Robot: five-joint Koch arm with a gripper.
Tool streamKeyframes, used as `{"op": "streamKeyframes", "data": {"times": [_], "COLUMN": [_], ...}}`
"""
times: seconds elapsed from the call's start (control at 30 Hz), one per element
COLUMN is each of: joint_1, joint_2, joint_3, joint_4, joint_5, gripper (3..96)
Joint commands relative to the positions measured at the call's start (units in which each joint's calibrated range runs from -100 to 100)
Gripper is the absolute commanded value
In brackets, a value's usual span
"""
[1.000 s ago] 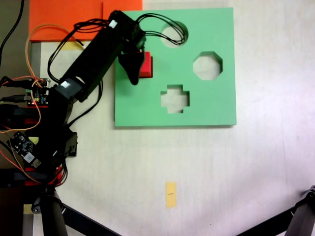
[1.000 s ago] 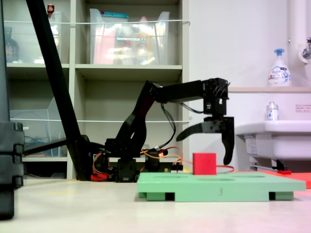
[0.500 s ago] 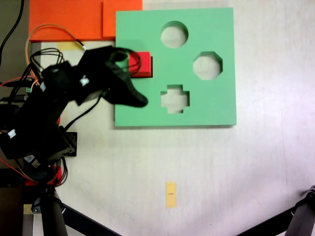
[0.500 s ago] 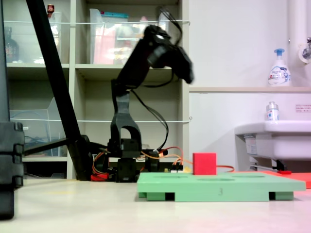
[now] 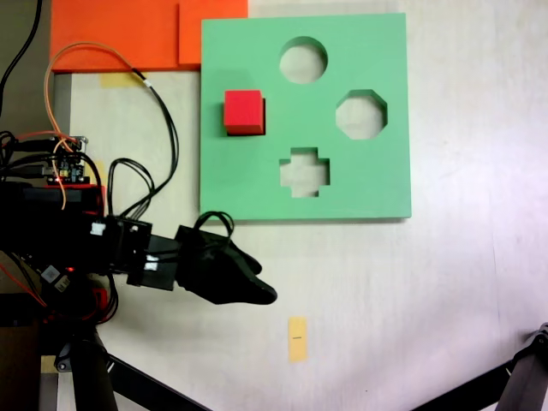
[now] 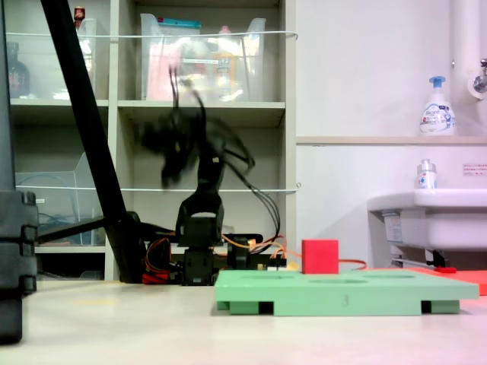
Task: Put the square block into the corresponding hole
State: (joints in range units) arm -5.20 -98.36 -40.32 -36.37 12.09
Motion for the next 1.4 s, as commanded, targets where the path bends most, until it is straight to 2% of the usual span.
{"op": "streamKeyframes", "data": {"times": [0.03,0.13,0.33,0.4,0.6,1.4], "joint_1": [3.2,4.2,6.4,6.9,6.9,6.8], "joint_2": [-1.6,-1.6,-1.6,-1.6,-1.6,-1.6], "joint_3": [-20.4,-40.5,-59.7,-59.7,-59.7,-59.7], "joint_4": [41.9,61.1,62.1,61.4,36.6,37.1], "joint_5": [-5.0,-7.3,-9.3,-9.6,-9.6,-9.5], "gripper": [50.7,50.3,48.9,48.7,48.3,48.7]}}
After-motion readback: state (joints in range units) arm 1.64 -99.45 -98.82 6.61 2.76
